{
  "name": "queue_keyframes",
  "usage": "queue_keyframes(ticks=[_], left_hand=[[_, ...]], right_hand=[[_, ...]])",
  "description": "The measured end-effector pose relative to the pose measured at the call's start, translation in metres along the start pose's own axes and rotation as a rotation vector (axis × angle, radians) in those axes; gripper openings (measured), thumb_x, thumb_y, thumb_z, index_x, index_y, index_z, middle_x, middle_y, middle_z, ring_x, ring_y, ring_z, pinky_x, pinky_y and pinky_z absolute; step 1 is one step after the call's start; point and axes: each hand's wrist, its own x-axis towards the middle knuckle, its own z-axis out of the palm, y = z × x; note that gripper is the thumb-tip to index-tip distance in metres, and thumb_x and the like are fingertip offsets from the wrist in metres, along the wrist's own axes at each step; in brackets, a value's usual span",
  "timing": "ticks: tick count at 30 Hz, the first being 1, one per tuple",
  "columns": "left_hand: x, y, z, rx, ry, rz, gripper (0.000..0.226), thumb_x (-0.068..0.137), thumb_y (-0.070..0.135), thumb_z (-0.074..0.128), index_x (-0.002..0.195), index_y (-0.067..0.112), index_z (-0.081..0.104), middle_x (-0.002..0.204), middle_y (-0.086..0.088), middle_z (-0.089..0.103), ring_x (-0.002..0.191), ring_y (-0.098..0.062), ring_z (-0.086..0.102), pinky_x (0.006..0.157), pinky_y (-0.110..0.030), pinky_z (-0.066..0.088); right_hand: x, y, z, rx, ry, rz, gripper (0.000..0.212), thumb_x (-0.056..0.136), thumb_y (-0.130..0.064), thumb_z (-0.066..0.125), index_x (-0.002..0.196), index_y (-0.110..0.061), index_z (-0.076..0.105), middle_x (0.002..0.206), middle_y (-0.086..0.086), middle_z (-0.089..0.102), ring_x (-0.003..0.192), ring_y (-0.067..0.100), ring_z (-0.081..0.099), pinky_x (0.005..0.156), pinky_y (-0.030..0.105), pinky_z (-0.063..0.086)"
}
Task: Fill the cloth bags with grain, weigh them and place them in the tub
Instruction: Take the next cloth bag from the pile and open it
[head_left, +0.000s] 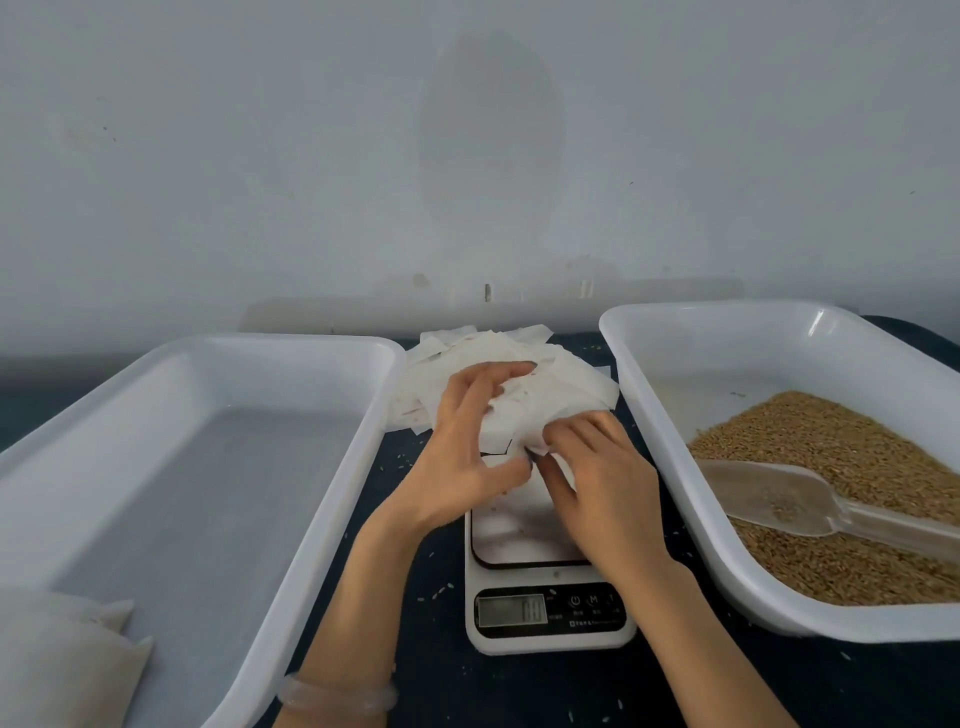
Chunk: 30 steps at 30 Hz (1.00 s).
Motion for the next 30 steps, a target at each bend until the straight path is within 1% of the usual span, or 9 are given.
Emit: queue_keyframes(ticks=[2,4,7,9,13,20,24,27,30], left_hand=[[-0.002,-0.004,-0.001,0.139,-0.059,0.029,0.09,0.067,0.022,0.069,0.147,0.041,0.03,0.151,0.017,0.023,0.143,0.0,0.017,0.11,-0.014,0.027],[-0.001,-0.007,0.004,0.296,-0.029,0.071,0.098,0.068,0.024,0.079,0.151,0.032,0.028,0.153,0.017,0.022,0.146,-0.002,0.011,0.117,-0.026,0.024],[0.001,-0.011,0.009,0.266,0.018,0.068,0.084,0.069,0.025,0.083,0.141,0.028,0.042,0.135,0.016,0.051,0.138,-0.006,0.036,0.115,-0.035,0.034],[0.001,-0.014,0.007,0.248,0.016,-0.005,0.069,0.069,0.028,0.08,0.13,0.033,0.048,0.118,0.014,0.059,0.116,-0.007,0.056,0.098,-0.037,0.05],[0.001,-0.022,0.001,0.33,-0.013,-0.073,0.052,0.075,0.026,0.078,0.117,0.031,0.049,0.105,0.012,0.062,0.095,-0.012,0.063,0.078,-0.035,0.057],[0.0,-0.029,0.0,0.363,0.011,-0.076,0.034,0.078,0.028,0.077,0.105,0.03,0.057,0.092,0.017,0.064,0.086,-0.006,0.062,0.075,-0.034,0.055],[0.001,-0.032,-0.001,0.237,0.071,-0.103,0.032,0.079,0.034,0.078,0.103,0.034,0.056,0.093,0.016,0.066,0.088,-0.004,0.061,0.073,-0.025,0.052],[0.001,-0.033,-0.002,0.21,0.124,-0.092,0.033,0.079,0.034,0.078,0.103,0.036,0.054,0.094,0.018,0.064,0.091,-0.005,0.06,0.073,-0.026,0.052],[0.001,-0.034,-0.002,0.215,0.149,-0.101,0.035,0.079,0.033,0.078,0.099,0.04,0.051,0.096,0.024,0.061,0.092,-0.001,0.058,0.07,-0.023,0.051]], right_hand=[[0.001,0.002,-0.001,0.168,-0.025,0.063,0.012,0.086,-0.017,0.069,0.092,-0.02,0.058,0.1,-0.008,0.061,0.091,0.01,0.057,0.061,0.022,0.048],[0.001,0.002,-0.002,0.326,-0.082,0.069,0.008,0.091,-0.024,0.06,0.093,-0.019,0.054,0.105,-0.006,0.057,0.088,0.007,0.054,0.067,0.019,0.047],[-0.001,0.0,-0.001,0.437,-0.133,0.055,0.016,0.092,-0.032,0.051,0.094,-0.016,0.054,0.105,-0.007,0.055,0.09,0.009,0.055,0.07,0.025,0.05],[-0.002,-0.002,-0.002,0.471,-0.148,0.062,0.027,0.091,-0.039,0.05,0.1,-0.016,0.058,0.11,-0.007,0.056,0.096,0.008,0.057,0.076,0.026,0.052],[-0.001,-0.003,-0.003,0.425,-0.15,0.075,0.042,0.088,-0.057,0.053,0.102,-0.021,0.068,0.117,-0.008,0.059,0.103,0.006,0.059,0.083,0.023,0.051],[0.001,-0.006,-0.013,0.221,-0.069,-0.035,0.014,0.082,-0.03,0.075,0.09,-0.018,0.072,0.117,0.002,0.064,0.114,0.018,0.057,0.09,0.047,0.053],[0.0,-0.031,-0.043,0.006,-0.061,-0.065,0.04,0.075,-0.029,0.08,0.111,-0.018,0.068,0.113,-0.001,0.067,0.123,0.021,0.052,0.098,0.045,0.05],[-0.005,-0.042,-0.079,0.019,-0.065,-0.133,0.041,0.085,-0.04,0.063,0.123,-0.028,0.058,0.122,-0.013,0.057,0.123,0.01,0.05,0.094,0.027,0.047],[0.002,-0.004,-0.125,-0.072,-0.183,-0.14,0.033,0.09,-0.062,0.039,0.115,-0.047,0.055,0.111,-0.031,0.053,0.112,-0.002,0.049,0.087,0.023,0.041]])
